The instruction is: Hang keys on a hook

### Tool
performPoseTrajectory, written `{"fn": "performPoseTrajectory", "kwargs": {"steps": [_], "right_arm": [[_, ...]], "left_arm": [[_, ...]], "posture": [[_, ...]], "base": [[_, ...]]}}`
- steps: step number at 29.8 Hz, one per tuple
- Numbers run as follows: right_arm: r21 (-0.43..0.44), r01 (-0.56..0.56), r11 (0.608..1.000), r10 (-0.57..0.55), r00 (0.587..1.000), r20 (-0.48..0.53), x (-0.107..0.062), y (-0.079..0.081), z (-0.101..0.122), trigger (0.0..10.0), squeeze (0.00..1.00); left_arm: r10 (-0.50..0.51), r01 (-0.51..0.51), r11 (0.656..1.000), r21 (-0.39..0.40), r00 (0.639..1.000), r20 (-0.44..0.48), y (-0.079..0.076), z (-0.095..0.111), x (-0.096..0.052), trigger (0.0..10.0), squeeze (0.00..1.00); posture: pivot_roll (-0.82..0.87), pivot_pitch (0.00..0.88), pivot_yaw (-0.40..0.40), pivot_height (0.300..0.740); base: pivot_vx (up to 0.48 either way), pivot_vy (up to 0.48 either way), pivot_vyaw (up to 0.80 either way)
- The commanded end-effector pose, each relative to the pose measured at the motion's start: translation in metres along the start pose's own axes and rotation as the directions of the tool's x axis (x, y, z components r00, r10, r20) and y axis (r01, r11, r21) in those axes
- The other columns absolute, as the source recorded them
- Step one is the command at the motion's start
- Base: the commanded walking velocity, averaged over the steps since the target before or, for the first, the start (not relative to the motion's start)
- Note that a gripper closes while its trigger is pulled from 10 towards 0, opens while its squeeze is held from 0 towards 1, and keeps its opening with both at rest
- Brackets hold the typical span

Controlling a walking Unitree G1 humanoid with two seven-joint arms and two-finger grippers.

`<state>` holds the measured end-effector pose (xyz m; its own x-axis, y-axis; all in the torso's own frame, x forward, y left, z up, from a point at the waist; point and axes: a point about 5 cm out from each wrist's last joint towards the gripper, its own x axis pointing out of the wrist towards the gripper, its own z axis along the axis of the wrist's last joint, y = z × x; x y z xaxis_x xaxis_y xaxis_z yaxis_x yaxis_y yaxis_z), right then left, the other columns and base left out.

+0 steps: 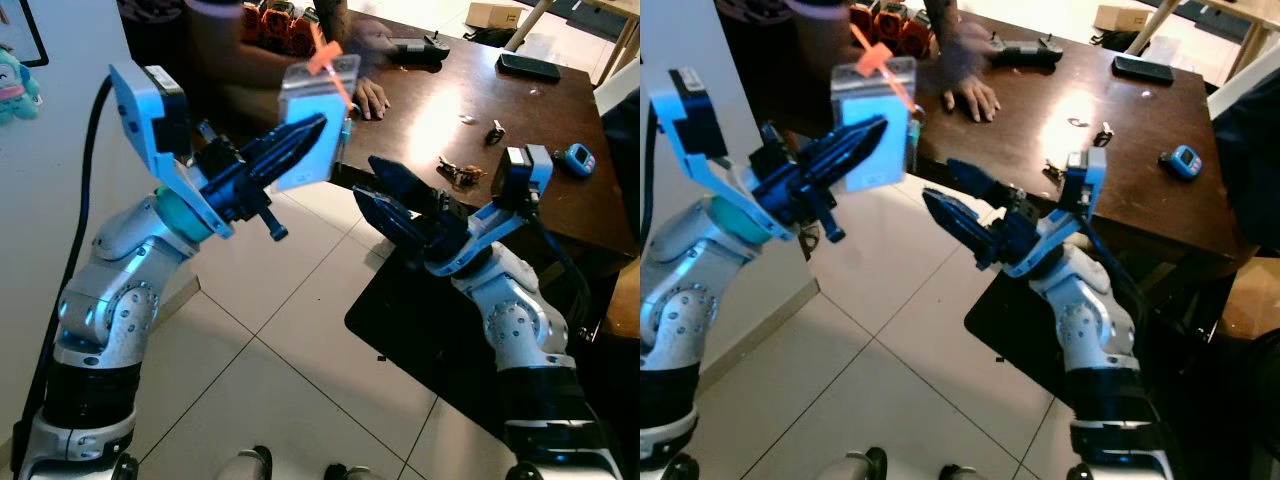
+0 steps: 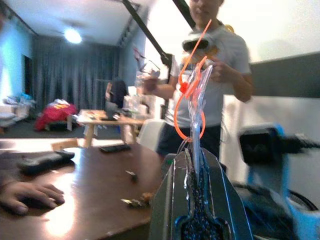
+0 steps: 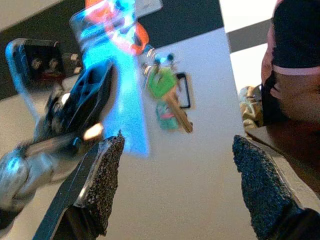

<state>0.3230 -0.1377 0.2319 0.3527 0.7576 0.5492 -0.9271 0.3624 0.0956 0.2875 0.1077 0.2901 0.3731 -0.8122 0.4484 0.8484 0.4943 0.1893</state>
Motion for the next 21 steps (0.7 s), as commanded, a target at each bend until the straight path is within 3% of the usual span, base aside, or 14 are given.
{"fn": "performPoseTrajectory", "kwargs": {"steps": [1, 7, 9, 14, 21], "right_arm": [[0.006, 0.026, 1.0, -0.026, 0.999, 0.028, -0.003, -0.003, 0.005, 10.0, 0.0], [0.012, 0.024, 1.0, -0.025, 0.999, 0.038, -0.003, -0.002, 0.009, 10.0, 0.0], [0.038, -0.032, 0.999, 0.031, 0.999, 0.01, -0.003, 0.003, 0.006, 10.0, 0.0], [0.099, -0.161, 0.982, 0.168, 0.983, -0.068, -0.005, 0.018, -0.005, 10.0, 0.0], [0.138, -0.172, 0.975, 0.188, 0.975, -0.116, -0.006, 0.016, -0.011, 10.0, 0.0]], "left_arm": [[-0.034, 0.035, 0.999, 0.012, 0.999, -0.01, -0.007, -0.001, 0.0, 0.0, 0.0], [-0.092, 0.093, 0.996, 0.001, 0.995, -0.037, -0.015, -0.005, 0.001, 0.0, 0.0], [-0.151, 0.15, 0.989, -0.014, 0.986, -0.067, -0.023, -0.009, 0.0, 0.0, 0.0], [-0.186, 0.184, 0.982, -0.029, 0.979, -0.08, -0.028, -0.011, 0.0, 0.0, 0.0], [-0.209, 0.207, 0.978, -0.024, 0.974, -0.089, -0.032, -0.01, -0.002, 0.0, 0.0]], "posture": [[0.05, 0.101, -0.011, 0.74], [0.05, 0.103, -0.013, 0.74], [0.05, 0.103, -0.013, 0.74], [0.05, 0.105, -0.013, 0.74], [0.05, 0.101, -0.021, 0.74]], "base": [[0.0, 0.0, 0.0], [0.0, 0.0, 0.0], [0.0, 0.0, 0.0], [0.0, 0.0, 0.0], [0.0, 0.0, 0.0]]}}
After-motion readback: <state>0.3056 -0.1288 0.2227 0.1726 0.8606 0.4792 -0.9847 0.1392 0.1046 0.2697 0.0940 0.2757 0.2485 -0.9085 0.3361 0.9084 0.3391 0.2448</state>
